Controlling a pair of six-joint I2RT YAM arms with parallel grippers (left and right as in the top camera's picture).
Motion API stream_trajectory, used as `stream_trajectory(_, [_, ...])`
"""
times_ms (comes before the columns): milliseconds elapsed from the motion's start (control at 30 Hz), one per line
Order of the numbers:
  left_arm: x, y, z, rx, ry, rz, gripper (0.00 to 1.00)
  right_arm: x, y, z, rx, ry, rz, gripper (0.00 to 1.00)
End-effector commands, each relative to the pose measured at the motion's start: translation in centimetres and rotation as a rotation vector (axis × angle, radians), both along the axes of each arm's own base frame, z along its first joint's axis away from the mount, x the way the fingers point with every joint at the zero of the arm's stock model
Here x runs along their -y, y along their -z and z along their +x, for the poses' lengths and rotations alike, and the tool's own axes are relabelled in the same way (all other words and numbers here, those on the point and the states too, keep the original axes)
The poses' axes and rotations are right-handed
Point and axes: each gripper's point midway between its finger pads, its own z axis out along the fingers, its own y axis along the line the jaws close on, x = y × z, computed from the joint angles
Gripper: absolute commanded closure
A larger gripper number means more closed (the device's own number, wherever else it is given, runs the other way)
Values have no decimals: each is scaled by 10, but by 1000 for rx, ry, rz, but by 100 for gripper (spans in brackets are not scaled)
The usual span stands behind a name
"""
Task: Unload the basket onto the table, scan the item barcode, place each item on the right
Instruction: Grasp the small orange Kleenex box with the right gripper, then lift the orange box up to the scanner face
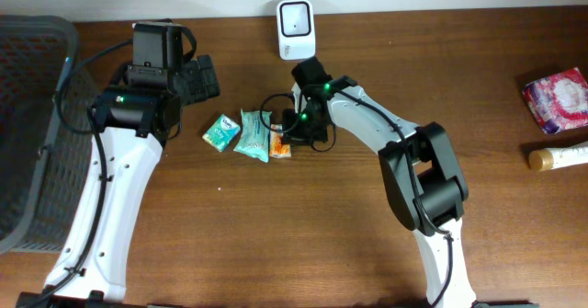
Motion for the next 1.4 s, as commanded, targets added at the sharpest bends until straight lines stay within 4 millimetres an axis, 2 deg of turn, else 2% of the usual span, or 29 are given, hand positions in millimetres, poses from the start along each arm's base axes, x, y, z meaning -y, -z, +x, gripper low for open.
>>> stream_trajectory(0, [-3,-3,-1,7,-1,15,1,6,23,-16,-43,-10,-75,96])
stream_trajectory(133, [-3,-3,-1,7,-1,15,1,8,4,-16,-40,-28,-34,96])
stream_trajectory(233, [-3,-3,-1,7,-1,15,1,18,-25,-17,6,-75,-25,96])
stream_trajectory(267, [-3,-3,-1,7,-1,15,1,16,-31,-17,21,-103,-2,96])
stream_trajectory(300, [-3,-3,-1,7,-1,15,1,13,-48,-19,39,-147,71,96])
stream_trajectory(367, [-3,-3,-1,7,-1,15,1,20,-62,-17,38,-165,138,96])
stream_trajectory(433, [-3,-3,-1,7,-1,15,1,25,-73,-16,24,-175,239,96])
stream_trajectory(567, [-4,-3,-1,7,-2,15,1,27,-136,-15,148,-340,695,96])
stream_trajectory(600, [-3,-3,-1,7,-1,15,1,37,-152,-10,189,-341,793,96])
stream_trajectory(667, [-3,-3,-1,7,-1,15,1,56,-161,0,215,-300,844,96])
stream_trajectory(733, [-3,-3,-1,7,-1,15,1,75,-190,6,299,-298,1010,96])
stream_trajectory(833, [-3,-3,-1,7,-1,15,1,90,-197,13,327,-270,1042,96])
stream_trajectory(1033, [-3,-3,-1,7,-1,15,1,88,-196,12,275,-243,1044,96])
stream_trajectory(1100, [-3,-3,-1,7,-1,15,1,80,-197,9,280,-270,1047,96])
stream_trajectory(1267, [-3,-3,-1,7,-1,15,1,71,-201,19,443,-384,1044,96])
stream_trajectory(1367, [-3,-3,-1,7,-1,15,1,65,-202,18,466,-412,1046,96])
